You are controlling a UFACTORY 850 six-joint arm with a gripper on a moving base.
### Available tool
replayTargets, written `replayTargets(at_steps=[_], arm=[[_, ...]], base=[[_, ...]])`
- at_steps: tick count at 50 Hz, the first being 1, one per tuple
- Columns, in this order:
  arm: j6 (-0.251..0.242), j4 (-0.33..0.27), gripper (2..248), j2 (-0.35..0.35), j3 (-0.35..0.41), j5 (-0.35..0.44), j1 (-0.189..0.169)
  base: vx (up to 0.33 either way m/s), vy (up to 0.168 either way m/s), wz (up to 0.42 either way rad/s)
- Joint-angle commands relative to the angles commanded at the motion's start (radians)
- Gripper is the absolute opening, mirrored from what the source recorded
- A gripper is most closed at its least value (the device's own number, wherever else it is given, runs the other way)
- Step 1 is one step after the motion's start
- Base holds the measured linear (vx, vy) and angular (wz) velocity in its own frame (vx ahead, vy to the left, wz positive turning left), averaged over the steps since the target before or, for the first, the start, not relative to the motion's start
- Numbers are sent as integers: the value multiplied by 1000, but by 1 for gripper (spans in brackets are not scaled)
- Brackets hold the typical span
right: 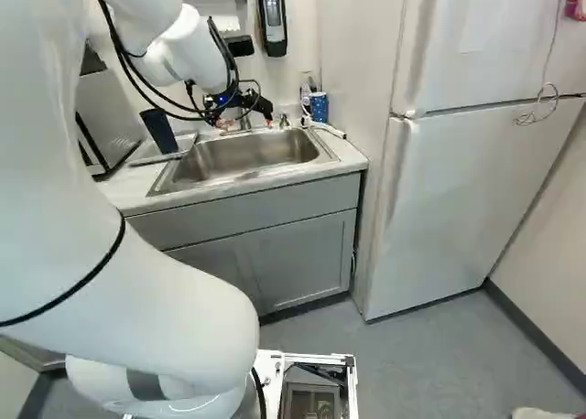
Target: Rinse the cup and place it in the tray
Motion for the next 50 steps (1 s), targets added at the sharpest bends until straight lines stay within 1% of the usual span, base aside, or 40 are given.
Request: replayTargets(at_steps=[16, 24, 50], arm=[[0, 0, 247, 0, 0, 0, 0], [0, 0, 247, 0, 0, 0, 0], [0, 0, 247, 0, 0, 0, 0]], base=[[-95, -87, 20], [-112, -80, 112], [-91, -29, 175]])
